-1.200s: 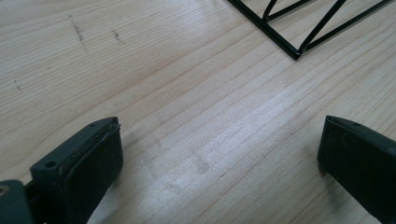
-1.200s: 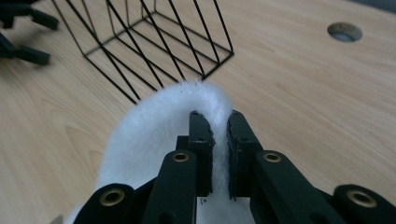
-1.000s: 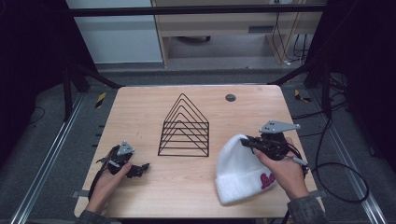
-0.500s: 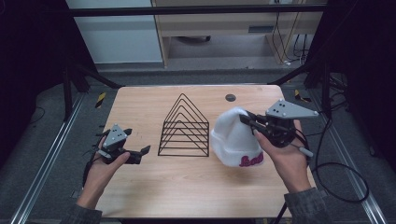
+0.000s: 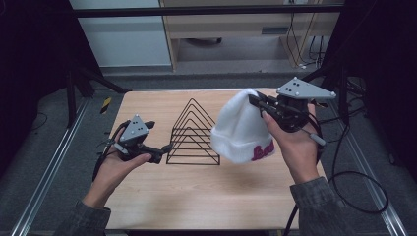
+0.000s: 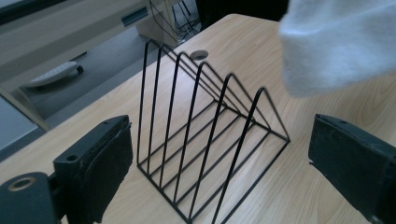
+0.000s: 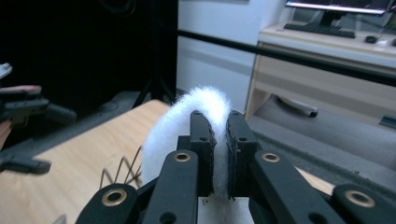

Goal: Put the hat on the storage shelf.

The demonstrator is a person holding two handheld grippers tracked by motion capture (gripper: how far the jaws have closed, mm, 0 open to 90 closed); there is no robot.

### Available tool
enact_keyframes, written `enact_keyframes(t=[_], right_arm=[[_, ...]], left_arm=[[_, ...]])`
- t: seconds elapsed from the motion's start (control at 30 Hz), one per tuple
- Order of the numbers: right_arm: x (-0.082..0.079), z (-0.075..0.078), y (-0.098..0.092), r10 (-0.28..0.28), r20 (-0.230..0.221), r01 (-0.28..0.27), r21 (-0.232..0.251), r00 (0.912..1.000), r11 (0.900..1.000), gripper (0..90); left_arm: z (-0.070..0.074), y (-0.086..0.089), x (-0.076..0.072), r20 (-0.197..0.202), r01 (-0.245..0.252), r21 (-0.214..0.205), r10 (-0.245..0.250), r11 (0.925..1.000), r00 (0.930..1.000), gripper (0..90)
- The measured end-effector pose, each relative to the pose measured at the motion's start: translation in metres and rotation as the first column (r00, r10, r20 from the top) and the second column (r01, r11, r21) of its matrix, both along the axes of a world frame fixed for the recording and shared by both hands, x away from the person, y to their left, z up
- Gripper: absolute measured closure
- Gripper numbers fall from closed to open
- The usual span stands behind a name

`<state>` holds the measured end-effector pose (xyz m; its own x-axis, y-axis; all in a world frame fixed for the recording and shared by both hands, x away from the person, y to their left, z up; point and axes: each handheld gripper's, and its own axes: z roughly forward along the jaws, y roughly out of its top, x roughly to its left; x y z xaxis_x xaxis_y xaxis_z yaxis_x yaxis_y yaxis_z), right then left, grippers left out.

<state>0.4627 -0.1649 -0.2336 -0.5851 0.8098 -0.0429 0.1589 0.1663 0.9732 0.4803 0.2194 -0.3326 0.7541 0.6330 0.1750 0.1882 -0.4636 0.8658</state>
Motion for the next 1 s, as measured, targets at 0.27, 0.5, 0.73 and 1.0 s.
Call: enact_keyframes(t=[0.27, 0.5, 0.73, 1.0], right_arm=[[0.018, 0.028, 0.016, -0.021, 0.046, 0.022, -0.018, 0.9987, 0.9996, 83.9], [0.034, 0.046, 0.031, -0.003, 0.066, 0.003, -0.002, 0.9978, 1.0, 83.9], [0.045, 0.061, 0.054, 0.035, 0.087, -0.036, 0.02, 0.9956, 0.9991, 83.9], [0.055, 0.064, 0.082, 0.089, 0.089, -0.091, 0.023, 0.9921, 0.9956, 83.9]], left_arm=[[0.002, -0.005, 0.026, -0.044, 0.0, -0.012, 0.0, 0.9999, 0.9991, 9.2], [0.015, -0.005, 0.03, -0.023, -0.005, -0.045, 0.004, 0.999, 0.9997, 10.5], [0.023, -0.011, 0.044, -0.041, 0.015, -0.092, -0.019, 0.9956, 0.999, 11.7], [0.025, -0.01, 0.05, -0.045, 0.009, -0.139, -0.015, 0.9902, 0.9989, 12.5]])
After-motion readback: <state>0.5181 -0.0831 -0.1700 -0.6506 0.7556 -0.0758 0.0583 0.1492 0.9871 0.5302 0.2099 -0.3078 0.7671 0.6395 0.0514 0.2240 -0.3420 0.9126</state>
